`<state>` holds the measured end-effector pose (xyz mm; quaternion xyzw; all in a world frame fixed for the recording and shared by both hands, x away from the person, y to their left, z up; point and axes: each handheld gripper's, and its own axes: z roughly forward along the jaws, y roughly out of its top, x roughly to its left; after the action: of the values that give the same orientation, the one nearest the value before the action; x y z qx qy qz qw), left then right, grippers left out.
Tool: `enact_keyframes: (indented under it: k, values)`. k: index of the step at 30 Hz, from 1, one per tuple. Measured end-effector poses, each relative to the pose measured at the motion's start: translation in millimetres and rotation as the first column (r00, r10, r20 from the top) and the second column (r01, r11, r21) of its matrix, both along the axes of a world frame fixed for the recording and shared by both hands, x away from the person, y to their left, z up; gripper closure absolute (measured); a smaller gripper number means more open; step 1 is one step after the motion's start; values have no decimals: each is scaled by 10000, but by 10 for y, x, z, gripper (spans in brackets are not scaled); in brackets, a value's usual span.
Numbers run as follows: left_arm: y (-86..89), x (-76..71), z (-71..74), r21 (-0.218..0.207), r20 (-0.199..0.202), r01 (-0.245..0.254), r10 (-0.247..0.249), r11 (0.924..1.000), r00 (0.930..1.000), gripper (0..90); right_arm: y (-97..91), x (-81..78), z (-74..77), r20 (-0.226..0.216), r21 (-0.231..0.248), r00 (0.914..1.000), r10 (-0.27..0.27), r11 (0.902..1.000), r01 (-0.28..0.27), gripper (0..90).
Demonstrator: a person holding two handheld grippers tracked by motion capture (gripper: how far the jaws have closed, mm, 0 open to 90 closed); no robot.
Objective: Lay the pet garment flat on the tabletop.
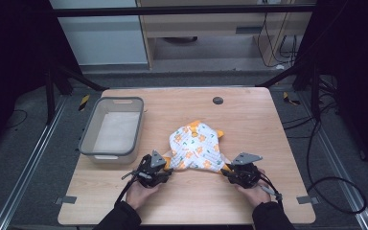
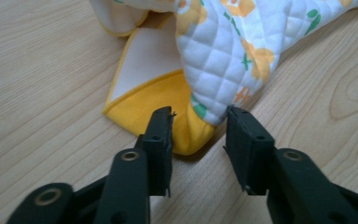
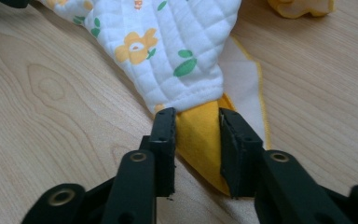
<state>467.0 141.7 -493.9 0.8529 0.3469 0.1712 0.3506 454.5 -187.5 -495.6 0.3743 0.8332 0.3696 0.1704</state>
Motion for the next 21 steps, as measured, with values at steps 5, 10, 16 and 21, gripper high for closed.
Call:
enact_keyframes:
  k: [5,10,16,21]
  values:
    - [-13,0,25,-194,-40,-46,45,9998,10000,782,-9,-8,45,-31,135,10000,62,9999,-61,859]
    - [26,-45,138,-744,-88,85,-91,9972,9999,822,-11,-37,116,110,314,9995,287,9991,-290,869]
    - [123,-223,454,-1554,204,456,-429,9868,9989,829,-88,-198,331,597,942,9973,423,9944,-478,869]
    - [207,-378,679,-1906,296,746,-703,9788,9971,829,-135,-398,582,963,1553,9939,540,9855,-686,867]
